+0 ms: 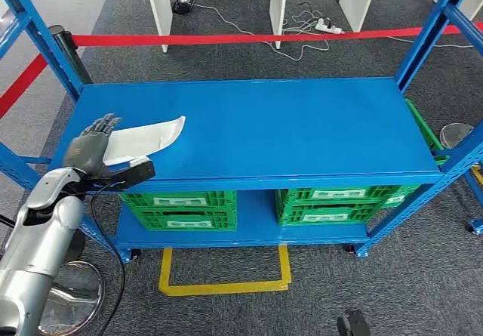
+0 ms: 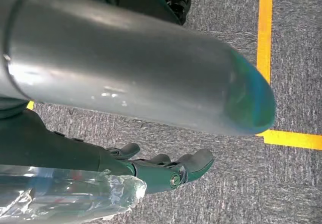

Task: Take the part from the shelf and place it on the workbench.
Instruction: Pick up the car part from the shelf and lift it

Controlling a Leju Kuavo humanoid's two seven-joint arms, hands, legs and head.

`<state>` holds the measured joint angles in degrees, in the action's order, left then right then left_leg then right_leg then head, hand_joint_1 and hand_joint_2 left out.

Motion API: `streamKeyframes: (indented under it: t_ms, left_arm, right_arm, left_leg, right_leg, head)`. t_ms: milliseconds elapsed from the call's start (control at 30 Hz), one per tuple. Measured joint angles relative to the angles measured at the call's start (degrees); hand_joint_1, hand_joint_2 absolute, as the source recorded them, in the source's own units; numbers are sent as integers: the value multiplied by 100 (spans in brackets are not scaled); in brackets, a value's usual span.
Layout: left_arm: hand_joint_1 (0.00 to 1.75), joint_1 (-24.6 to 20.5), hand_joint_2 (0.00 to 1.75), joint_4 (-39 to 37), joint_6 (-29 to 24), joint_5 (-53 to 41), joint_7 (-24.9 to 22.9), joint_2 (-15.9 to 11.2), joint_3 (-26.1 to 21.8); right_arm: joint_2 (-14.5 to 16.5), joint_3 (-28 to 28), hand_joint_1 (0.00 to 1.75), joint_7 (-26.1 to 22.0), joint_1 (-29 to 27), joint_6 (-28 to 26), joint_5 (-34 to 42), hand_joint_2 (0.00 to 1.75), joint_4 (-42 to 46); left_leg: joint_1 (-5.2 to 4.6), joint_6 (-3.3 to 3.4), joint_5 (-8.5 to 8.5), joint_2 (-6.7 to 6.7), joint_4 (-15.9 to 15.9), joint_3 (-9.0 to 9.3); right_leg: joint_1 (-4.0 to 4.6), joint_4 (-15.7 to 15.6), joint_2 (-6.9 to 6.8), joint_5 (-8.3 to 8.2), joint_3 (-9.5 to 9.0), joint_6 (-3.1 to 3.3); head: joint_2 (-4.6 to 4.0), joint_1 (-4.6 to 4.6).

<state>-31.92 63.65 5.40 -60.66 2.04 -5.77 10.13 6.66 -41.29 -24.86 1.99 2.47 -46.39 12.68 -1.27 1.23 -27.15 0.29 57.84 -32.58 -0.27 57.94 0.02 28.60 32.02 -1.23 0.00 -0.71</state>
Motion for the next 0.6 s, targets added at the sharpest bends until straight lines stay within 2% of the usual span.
streamKeyframes:
  t_ms: [300, 600]
  left_arm:
    - [0, -235, 175, -615, 247, 312, -189, -85, 360]
    - [0, -437, 175, -1310, -236, -40, -486, -7, 473]
  right_arm:
    - [1, -34, 0, 91, 12, 1, -157, 0, 0]
    - [1, -39, 0, 115, 131, -9, -332, 0, 0]
  left_leg:
    - [-2, 0, 0, 5, 0, 0]
    - [-1, 3, 2, 6, 0, -1]
  right_leg:
    - [-2, 0, 6, -2, 3, -1]
    - [-1, 0, 5, -2, 3, 0]
  head:
    - [0, 0]
    - [0, 0]
